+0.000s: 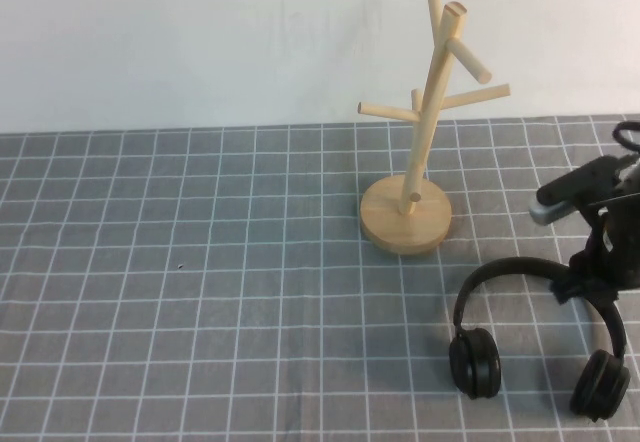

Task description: Take out the headphones from the headphone stand

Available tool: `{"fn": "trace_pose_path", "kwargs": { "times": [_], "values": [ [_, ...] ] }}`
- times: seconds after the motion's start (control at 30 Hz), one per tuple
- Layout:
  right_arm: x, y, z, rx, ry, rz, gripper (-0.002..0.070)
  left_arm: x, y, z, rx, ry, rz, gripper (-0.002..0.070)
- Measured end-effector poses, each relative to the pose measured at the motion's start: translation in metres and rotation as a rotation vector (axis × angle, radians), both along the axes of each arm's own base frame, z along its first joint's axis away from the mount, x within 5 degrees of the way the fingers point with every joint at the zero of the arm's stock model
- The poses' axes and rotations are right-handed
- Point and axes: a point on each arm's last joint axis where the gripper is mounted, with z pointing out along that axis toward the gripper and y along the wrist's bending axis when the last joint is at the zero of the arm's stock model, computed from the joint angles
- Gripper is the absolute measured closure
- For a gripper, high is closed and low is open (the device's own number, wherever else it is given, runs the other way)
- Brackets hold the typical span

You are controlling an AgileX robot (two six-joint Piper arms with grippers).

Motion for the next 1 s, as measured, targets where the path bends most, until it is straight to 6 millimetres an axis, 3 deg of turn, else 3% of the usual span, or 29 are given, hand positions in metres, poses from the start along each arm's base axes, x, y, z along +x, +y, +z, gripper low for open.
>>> {"fn": "trace_pose_path", "kwargs": {
  "times": [0.1,0.23,0.33,0.43,0.53,0.63,0.83,1.0],
  "values": [
    [-0.003,-0.001,0.017,0.012,-0.039,-0.009,0.0306,0.0,0.0,0.0,0.0,0.0,0.0,0.0679],
    [-0.016,-0.003,0.058,0.059,-0.118,0.014,0.0307,0.0,0.0,0.0,0.0,0.0,0.0,0.0679],
    [-0.033,-0.006,0.095,0.095,-0.184,0.055,0.0412,0.0,0.0,0.0,0.0,0.0,0.0,0.0679],
    [-0.062,-0.014,0.138,0.14,-0.272,0.078,0.0589,0.0,0.0,0.0,0.0,0.0,0.0,0.0679],
    [-0.094,-0.023,0.177,0.191,-0.397,0.082,0.0655,0.0,0.0,0.0,0.0,0.0,0.0,0.0679],
    [-0.131,-0.035,0.212,0.245,-0.549,0.085,0.0675,0.0,0.0,0.0,0.0,0.0,0.0,0.0679],
    [-0.188,-0.054,0.244,0.315,-0.715,0.059,0.0682,0.0,0.0,0.0,0.0,0.0,0.0,0.0679],
    [-0.199,-0.059,0.243,0.309,-0.686,0.035,0.0682,0.0,0.0,0.0,0.0,0.0,0.0,0.0679]
  ]
}}
